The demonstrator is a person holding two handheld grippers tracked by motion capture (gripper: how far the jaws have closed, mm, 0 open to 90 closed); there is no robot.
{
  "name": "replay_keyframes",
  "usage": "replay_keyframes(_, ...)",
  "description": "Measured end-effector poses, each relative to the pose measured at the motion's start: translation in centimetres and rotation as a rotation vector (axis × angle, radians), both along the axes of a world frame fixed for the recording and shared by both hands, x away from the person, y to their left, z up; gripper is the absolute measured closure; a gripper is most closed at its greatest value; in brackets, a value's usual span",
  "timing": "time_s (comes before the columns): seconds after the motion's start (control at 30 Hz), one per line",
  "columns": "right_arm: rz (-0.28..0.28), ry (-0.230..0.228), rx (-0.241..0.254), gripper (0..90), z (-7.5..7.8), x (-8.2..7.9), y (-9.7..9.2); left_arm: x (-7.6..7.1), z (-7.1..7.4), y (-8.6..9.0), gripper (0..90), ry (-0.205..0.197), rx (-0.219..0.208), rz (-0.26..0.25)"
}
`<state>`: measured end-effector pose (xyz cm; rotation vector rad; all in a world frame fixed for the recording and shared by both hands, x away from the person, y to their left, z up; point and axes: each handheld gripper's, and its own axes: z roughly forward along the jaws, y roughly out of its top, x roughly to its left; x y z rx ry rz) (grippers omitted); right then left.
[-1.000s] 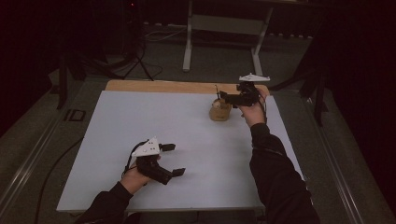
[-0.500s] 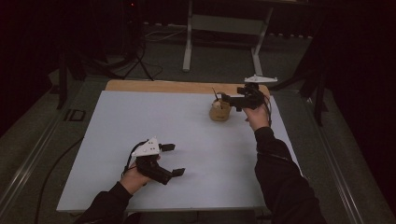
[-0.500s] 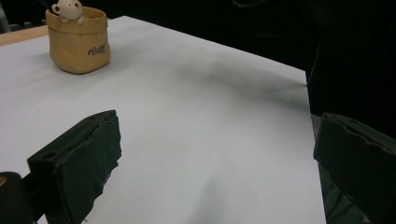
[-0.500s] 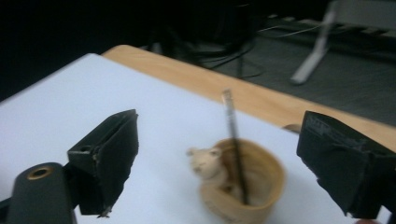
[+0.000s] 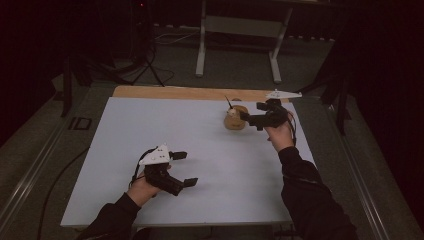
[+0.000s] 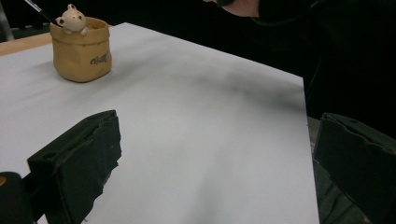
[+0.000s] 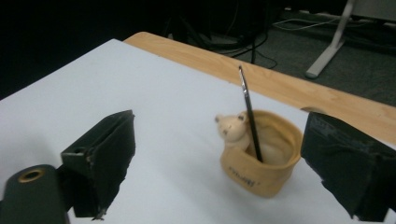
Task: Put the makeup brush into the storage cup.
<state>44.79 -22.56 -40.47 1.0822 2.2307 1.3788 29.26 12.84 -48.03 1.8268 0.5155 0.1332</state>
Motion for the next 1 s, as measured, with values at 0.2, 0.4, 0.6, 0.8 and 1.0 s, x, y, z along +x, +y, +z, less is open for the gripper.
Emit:
replay_keyframes(0.2,0.029,0.014,-0.003,9.7,-0.9,-1.6,-0.5,0.0,0.2,0.1,1.1,0.008,0.002,-0.001)
replay_keyframes(0.4,0.044,0.014,-0.003,9.7,-1.2,-3.1,-0.7,0.0,0.7,0.7,1.1,0.009,0.002,0.006)
replay_keyframes(0.6,0.054,0.005,-0.022,9.7,-1.5,-4.4,-0.8,-0.2,1.0,1.5,1.1,0.01,0.002,0.019)
replay_keyframes(0.8,0.078,0.005,-0.007,9.8,-1.9,-5.6,-1.1,-0.5,0.9,2.5,1.1,0.008,0.009,0.033)
replay_keyframes(1.0,0.087,-0.001,-0.007,9.8,-2.5,-6.9,-1.4,-0.7,0.9,3.5,1.1,0.007,0.008,0.052)
